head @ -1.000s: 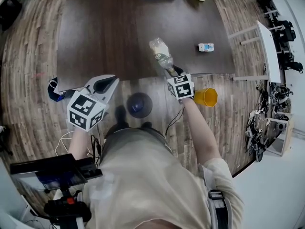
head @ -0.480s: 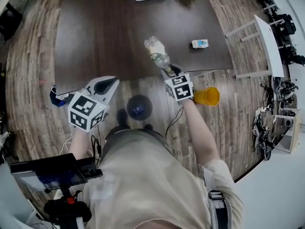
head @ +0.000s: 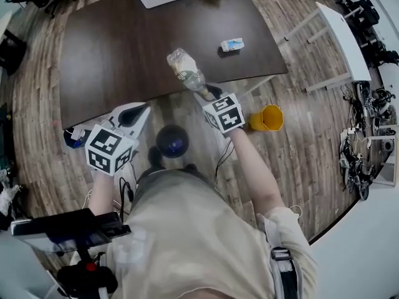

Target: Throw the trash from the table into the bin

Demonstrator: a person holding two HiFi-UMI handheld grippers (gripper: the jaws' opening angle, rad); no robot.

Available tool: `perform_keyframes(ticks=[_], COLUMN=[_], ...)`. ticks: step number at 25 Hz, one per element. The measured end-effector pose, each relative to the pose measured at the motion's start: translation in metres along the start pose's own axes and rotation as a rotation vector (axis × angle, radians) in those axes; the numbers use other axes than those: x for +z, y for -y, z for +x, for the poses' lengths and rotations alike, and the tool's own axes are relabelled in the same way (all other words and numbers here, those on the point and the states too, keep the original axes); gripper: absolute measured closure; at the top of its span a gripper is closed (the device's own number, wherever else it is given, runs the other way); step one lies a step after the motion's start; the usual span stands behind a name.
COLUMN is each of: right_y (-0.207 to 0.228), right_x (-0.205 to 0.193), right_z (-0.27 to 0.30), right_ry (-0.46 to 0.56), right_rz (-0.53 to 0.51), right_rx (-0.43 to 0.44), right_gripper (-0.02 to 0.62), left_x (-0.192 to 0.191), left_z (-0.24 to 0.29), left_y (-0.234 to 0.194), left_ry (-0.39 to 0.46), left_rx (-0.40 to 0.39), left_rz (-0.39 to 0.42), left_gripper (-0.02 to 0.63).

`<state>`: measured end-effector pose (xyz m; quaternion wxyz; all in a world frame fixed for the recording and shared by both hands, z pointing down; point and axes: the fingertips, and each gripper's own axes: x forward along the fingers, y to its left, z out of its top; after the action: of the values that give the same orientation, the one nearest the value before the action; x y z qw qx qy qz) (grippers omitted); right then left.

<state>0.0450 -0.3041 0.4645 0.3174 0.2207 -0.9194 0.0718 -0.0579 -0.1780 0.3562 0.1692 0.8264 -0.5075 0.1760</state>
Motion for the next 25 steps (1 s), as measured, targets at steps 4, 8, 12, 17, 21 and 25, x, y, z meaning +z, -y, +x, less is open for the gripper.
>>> perform_keyframes(ticks=[4,8,12,17,21,25], right_y=[0.01,0.016,0.014,-0.003,-0.015,-0.034], right_x=[-0.024,-0.042,-0.049,-0.048,-0.033,-0.023], right_z=[-0.046,-0.075,-0.082,-0.075,-0.082,-0.088], right_ry=[0.03,0.072,0.132,0.144,0.18,0.173], right_rz=[-0.007,0.01,0.1,0.097,0.077,0.041], right_rx=[0.035,0.071,0.13,0.198,0.227,0.247], right_gripper=[0.44,0.439,0.44,0.439,0.44,0.44], left_x=[0.009,0.005,-0.011,-0.018,-0.019,-0.03], left_z=[0.011,0.013,0.006,-0.013,-0.027,-0.042], left_y=[0.058,0.101,0.122,0.121,0.123,0.121], left_ry=[0.001,-0.012,-0.064,-0.094,-0.08,-0.063], left_rx=[0.026,0.066,0.117,0.189,0.209,0.211], left_rz=[0.019,0.024,0.019,-0.006,-0.018,-0.032], left_gripper=[0.592,0.592,0.592,0.592,0.592,0.592])
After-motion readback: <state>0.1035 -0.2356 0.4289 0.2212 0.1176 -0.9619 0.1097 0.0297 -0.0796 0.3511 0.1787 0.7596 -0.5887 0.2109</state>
